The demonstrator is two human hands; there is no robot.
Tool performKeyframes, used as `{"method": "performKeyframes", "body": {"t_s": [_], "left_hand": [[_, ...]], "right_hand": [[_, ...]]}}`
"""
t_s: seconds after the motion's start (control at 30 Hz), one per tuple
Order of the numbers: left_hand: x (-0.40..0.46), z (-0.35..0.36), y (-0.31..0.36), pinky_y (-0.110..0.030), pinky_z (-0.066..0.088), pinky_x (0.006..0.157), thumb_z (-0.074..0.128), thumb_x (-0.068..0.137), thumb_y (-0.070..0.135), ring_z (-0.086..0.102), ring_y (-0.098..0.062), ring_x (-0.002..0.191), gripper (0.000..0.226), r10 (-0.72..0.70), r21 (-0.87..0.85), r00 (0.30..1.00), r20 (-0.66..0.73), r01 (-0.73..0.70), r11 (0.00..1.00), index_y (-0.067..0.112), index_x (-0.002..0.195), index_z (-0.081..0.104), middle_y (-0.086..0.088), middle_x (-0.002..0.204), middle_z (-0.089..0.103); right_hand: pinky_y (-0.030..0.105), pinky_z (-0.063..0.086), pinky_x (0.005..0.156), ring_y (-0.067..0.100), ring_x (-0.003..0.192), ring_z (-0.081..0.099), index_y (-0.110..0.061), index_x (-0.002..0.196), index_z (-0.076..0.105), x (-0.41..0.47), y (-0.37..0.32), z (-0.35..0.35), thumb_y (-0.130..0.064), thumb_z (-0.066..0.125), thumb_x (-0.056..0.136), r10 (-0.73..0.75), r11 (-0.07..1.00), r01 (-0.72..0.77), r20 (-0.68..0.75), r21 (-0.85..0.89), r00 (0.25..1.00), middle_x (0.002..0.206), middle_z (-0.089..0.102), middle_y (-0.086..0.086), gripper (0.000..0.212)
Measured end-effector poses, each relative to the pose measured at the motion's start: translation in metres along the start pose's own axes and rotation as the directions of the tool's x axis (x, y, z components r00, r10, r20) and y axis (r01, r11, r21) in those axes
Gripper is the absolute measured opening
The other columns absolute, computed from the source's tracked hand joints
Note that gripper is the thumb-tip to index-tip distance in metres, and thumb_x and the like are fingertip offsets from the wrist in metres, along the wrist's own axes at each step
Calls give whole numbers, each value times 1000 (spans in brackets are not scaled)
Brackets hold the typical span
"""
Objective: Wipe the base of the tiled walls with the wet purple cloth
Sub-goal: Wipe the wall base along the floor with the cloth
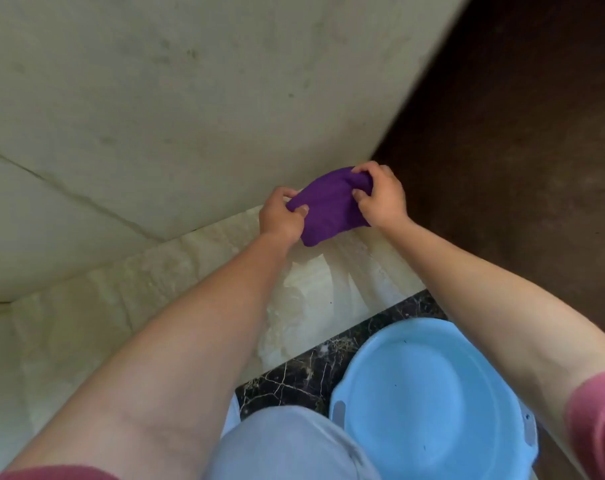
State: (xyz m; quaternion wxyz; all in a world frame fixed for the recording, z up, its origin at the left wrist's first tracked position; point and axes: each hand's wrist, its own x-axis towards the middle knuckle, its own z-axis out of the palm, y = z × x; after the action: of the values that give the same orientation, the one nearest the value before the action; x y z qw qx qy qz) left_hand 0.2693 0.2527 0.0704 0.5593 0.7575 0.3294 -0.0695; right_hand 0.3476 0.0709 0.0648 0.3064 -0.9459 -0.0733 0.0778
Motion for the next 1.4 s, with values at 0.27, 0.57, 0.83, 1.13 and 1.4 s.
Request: {"method": "performKeyframes", "body": {"t_s": [0.27,0.57,0.83,1.13,1.4], "left_hand": [[82,54,-51,-35,44,98,75,84,23,60,-31,108,50,29,81,996,-89,-22,996,10,127,53,-15,117,63],[4,-29,-164,-59,24,112,60,85,59,18,-35,147,78,75,810,995,-62,6,586,24,148,30,-14,159,20],[3,-70,-226,-73,16,111,39,73,87,-13,-36,151,113,-90,853,996,-28,71,518,27,156,-9,-14,164,-17],[-5,-81,-216,-72,20,111,61,67,80,-13,-42,150,124,-181,883,983,-9,93,461,33,155,-13,-15,163,-20],[-9,-79,-234,-75,20,107,48,65,89,-18,-40,150,123,-117,889,993,-20,71,452,37,151,-21,-12,163,-26]], "right_hand": [[39,45,98,33,118,56,-23,132,54,57,71,65,-22,67,85,-11,990,3,-59,-138,998,134,52,10,48],[60,9,119,34,152,8,-28,151,34,45,67,121,-72,43,85,82,884,-14,125,-467,989,166,15,11,80],[61,8,119,38,152,10,-17,152,36,55,49,167,-76,34,79,190,891,-202,-69,-407,979,164,19,16,95],[60,6,119,37,152,5,-23,154,31,-10,-12,216,-80,29,83,-77,880,180,243,-440,967,165,16,15,92],[58,10,120,37,152,4,-26,157,21,73,73,129,-81,30,82,263,813,-174,84,-556,961,167,5,12,93]]}}
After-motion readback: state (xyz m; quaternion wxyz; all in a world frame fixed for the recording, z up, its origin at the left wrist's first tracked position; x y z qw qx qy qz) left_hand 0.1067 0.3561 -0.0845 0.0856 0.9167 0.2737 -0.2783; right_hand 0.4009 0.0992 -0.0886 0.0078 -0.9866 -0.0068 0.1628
